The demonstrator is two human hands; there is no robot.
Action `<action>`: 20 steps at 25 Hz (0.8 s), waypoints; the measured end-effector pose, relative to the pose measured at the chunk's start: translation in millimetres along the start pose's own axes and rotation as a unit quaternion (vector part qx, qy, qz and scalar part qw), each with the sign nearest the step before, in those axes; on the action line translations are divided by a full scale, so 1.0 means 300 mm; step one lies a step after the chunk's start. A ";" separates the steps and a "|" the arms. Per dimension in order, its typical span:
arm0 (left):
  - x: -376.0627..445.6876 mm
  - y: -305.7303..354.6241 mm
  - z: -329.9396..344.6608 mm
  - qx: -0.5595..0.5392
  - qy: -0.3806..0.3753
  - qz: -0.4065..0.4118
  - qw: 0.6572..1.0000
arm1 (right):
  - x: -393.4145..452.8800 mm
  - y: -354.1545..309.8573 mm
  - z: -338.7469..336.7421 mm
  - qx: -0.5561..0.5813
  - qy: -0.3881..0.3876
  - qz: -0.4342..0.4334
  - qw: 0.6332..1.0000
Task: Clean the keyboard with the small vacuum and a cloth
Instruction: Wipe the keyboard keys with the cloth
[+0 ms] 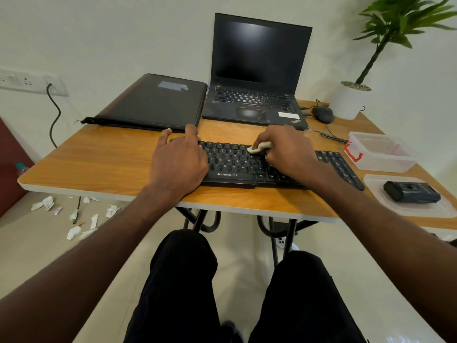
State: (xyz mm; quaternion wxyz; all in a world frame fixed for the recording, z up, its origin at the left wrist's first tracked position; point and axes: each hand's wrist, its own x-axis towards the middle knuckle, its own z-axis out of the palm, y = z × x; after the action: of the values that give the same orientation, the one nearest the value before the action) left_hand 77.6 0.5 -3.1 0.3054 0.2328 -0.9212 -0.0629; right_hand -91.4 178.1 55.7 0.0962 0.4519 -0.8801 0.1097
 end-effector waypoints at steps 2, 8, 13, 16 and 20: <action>0.001 0.001 0.001 0.000 0.000 0.003 1.000 | 0.010 0.028 -0.028 -0.010 -0.005 0.067 0.998; -0.001 0.004 -0.002 -0.006 -0.001 0.000 1.000 | 0.039 -0.071 -0.021 -0.030 -0.017 -0.001 0.999; 0.000 0.000 -0.003 -0.007 -0.004 -0.005 1.000 | 0.035 0.062 -0.061 -0.112 0.003 0.110 0.988; -0.004 0.009 -0.015 -0.011 -0.012 -0.010 1.000 | 0.036 0.091 -0.075 -0.084 -0.023 0.103 0.991; 0.011 0.055 -0.045 -0.019 -0.025 -0.018 0.999 | 0.049 0.079 -0.069 0.064 -0.030 0.049 0.996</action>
State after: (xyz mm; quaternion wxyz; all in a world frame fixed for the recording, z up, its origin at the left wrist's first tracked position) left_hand 76.9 13.7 13.8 0.2854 0.2422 -0.9228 -0.0915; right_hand -117.7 186.0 77.1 0.0346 0.4169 -0.8946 0.1569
